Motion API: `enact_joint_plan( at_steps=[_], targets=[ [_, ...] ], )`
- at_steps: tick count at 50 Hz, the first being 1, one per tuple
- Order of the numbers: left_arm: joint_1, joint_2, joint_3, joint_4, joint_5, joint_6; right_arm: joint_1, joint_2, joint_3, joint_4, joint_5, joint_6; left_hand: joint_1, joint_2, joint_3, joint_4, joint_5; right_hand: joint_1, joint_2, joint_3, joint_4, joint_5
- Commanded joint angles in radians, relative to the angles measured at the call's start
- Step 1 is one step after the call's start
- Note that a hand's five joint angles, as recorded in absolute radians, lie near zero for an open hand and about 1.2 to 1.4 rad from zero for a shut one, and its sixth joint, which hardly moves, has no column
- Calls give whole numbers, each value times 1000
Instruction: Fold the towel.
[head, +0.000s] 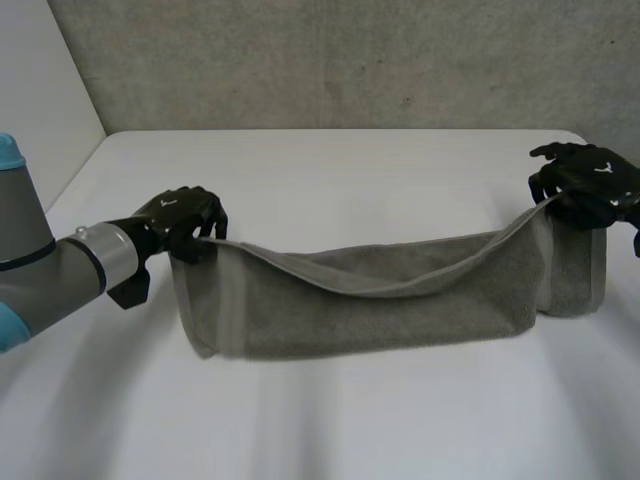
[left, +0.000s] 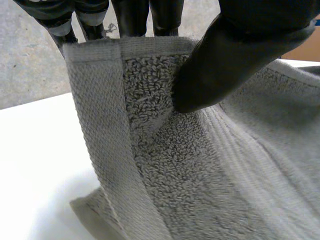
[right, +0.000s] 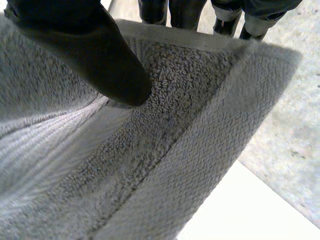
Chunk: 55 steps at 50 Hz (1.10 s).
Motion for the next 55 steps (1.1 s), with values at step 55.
enact_joint_plan(
  at_steps=[55],
  targets=[
    [-88,94,-206,20,-41,-4,-187,-61,54,429,-40,-440,77,73,-43,-50,61,85,106,-7,-60,62]
  ],
)
